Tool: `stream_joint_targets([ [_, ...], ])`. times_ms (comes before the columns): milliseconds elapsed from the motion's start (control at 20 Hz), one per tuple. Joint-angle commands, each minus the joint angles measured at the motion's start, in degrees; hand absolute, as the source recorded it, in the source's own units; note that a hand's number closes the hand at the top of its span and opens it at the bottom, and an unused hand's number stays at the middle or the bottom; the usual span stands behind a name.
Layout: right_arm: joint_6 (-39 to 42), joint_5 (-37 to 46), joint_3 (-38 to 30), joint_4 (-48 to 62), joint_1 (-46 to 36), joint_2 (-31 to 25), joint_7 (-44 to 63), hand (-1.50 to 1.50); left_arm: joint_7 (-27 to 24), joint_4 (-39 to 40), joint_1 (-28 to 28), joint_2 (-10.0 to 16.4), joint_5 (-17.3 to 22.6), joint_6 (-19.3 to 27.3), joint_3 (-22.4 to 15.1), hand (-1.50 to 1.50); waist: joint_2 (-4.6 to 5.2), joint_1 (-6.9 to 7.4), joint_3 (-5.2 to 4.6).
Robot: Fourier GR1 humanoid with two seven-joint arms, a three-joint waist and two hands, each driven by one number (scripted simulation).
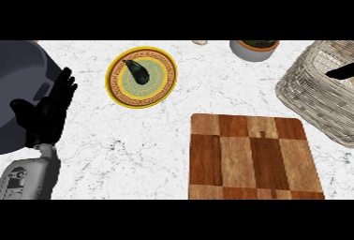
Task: Pick the sweet potato from the cutting board and place it in the basket
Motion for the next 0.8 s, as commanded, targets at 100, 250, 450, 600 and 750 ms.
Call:
stream_joint_targets([
  [100,-1.2,-8.9,-8.9,-2.5,0.0,-4.1,-2.7,-1.5,-2.3,1.2,1.5,-1.2,-1.2,1.7,0.0,0.0,-0.36,-1.25,-0.07],
  [250,-1.0,-11.9,-11.9,-2.4,0.8,-5.2,-2.3,-1.5,-0.6,-0.7,1.1,2.0,1.9,-1.9,2.0,0.0,-0.46,-0.89,-0.08],
  [450,1.7,-18.4,-17.9,-4.0,5.8,-9.1,-8.0,-1.5,0.3,-1.8,2.8,-0.8,-1.2,1.7,-0.2,0.0,-0.85,-2.24,-0.07],
  [600,7.2,-21.3,-19.7,-4.8,9.2,-11.5,-10.1,-1.5,0.6,-0.4,0.9,-0.1,-0.4,1.1,0.8,0.0,-1.1,-3.05,-0.15],
  [750,8.7,-23.0,-20.4,-5.6,14.4,-11.5,-13.2,-1.5,0.9,-4.8,5.6,-1.3,-0.9,1.1,-0.8,0.0,-1.15,-2.37,-0.15],
])
